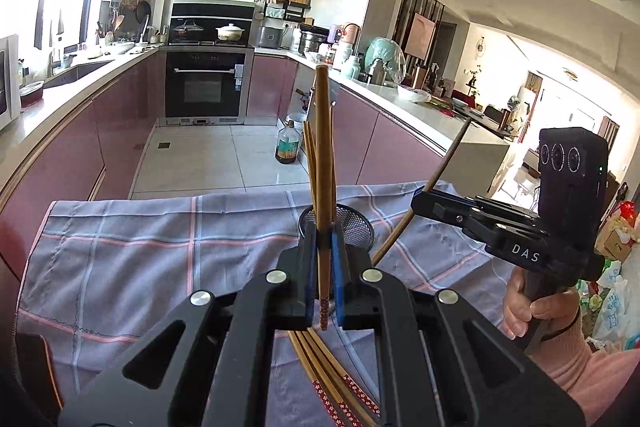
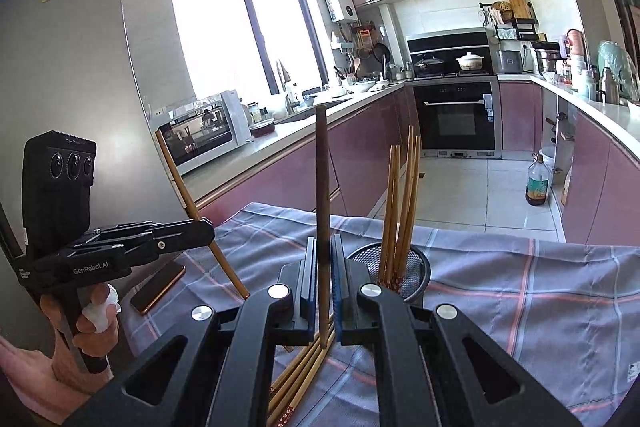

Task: Organize utensils
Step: 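Lower the left tool's chopstick into the mesh cup while the right tool inserts its chopstick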

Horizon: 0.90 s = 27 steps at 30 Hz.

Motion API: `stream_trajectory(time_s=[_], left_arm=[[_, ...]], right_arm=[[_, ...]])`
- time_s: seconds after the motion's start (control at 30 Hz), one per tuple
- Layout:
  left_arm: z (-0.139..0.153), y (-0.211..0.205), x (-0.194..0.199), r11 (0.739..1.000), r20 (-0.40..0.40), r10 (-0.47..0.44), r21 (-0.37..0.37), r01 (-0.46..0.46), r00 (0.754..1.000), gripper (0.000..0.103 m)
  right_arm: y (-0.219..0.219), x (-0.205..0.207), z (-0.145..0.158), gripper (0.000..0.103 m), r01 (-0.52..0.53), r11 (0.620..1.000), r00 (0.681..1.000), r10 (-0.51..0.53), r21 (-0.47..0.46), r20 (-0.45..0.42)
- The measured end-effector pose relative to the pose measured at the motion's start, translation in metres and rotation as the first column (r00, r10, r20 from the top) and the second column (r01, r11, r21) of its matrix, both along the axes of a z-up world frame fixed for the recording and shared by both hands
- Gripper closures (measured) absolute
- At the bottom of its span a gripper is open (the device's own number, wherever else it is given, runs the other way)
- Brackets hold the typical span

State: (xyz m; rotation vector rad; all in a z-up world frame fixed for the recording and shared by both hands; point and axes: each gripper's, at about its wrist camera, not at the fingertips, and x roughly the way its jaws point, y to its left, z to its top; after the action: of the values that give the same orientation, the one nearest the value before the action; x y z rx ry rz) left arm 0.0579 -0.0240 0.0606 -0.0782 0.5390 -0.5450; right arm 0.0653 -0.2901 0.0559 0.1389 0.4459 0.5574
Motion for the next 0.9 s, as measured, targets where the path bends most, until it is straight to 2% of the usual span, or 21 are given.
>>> stream_trajectory(time_s=[0.5,0.9], left_arm=[[0.035,-0.015,0.022,1.000,0.072,-0.006,-0.015,0.007,0.997,0.095],[0.050,-0.030,0.042,1.000,0.094,0.000,-0.016,0.001,0.996,0.095]], right_arm=[[-0.005,0.007,0.035,0.098,0.020,1.000,0.996,-0.018,-0.018,0.092],[-0.017,0.020,0.047,0.098,0.061,0.998,0.991,-0.060,-0.005,0.122]])
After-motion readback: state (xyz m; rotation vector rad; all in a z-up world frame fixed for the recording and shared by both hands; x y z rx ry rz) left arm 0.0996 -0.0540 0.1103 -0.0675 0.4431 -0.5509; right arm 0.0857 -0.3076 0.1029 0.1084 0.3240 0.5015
